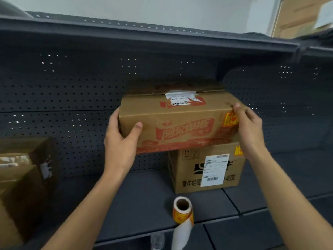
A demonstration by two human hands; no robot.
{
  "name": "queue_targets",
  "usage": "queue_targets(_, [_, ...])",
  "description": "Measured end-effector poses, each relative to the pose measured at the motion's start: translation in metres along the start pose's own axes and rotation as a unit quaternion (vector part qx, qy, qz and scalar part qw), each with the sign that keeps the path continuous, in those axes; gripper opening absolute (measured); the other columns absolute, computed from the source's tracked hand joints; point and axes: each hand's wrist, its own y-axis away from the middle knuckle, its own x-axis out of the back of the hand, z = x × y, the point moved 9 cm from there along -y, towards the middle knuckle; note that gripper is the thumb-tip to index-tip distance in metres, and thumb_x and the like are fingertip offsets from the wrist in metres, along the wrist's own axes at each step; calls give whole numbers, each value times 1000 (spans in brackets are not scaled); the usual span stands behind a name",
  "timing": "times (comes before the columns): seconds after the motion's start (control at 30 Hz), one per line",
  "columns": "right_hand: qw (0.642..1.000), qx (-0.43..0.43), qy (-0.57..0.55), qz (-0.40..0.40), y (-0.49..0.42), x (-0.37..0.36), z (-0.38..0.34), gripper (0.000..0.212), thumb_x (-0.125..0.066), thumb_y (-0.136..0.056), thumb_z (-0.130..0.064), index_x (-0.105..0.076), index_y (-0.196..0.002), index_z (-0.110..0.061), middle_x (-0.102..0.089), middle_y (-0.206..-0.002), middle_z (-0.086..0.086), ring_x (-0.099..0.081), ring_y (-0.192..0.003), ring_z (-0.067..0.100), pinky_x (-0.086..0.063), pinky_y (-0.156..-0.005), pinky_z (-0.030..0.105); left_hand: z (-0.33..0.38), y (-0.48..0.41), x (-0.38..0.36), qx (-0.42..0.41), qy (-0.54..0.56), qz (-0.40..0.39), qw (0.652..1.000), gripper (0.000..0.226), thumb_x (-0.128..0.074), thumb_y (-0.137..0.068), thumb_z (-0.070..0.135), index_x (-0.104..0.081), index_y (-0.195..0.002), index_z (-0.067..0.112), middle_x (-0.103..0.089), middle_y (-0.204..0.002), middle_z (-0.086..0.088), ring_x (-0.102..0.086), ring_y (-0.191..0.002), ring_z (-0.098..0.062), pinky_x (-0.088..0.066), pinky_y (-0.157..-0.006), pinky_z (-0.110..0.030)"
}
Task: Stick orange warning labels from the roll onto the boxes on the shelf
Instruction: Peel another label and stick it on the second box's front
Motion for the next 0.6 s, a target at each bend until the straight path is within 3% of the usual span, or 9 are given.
queue_targets(0.17, [999,-17,-10,32,-29,41,24,53,-54,-95,-54,-61,-110,-3,-63,-91,3,-60,-88,18,-46,-80,37,-20,-5,-60,13,-8,-56,998,60,-64,-95,18,-41,-147,33,-57,-135,9,-57,-119,-4,-53,-99,-35])
queue_targets(0.3, [998,-33,-9,47,-50,62,43,58,-54,-96,-51,-56,-113,4,-60,-90,6,-56,-83,19,-44,-79,36,-41,-10,-97,31,-36,-92,995,63,-66,-91,27,-40,-146,41,-57,-137,6,-56,-124,-13,-52,-102,-45])
queue_targets(0.5, [997,-56,3,47,-75,76,69,64,-53,-93,-56,-53,-115,4,-52,-85,7,-49,-80,19,-40,-77,36,-56,-14,-130,26,-79,-117,990,59,-65,-93,24,-42,-142,48,-60,-130,6,-59,-120,-15,-55,-97,-47])
queue_targets(0.6, [997,-66,5,49,-89,79,75,60,-54,-92,-56,-55,-103,4,-55,-80,-1,-51,-81,18,-41,-77,35,-59,-17,-137,25,-100,-120,987,64,-65,-91,33,-36,-145,52,-59,-132,5,-57,-122,-18,-53,-99,-50])
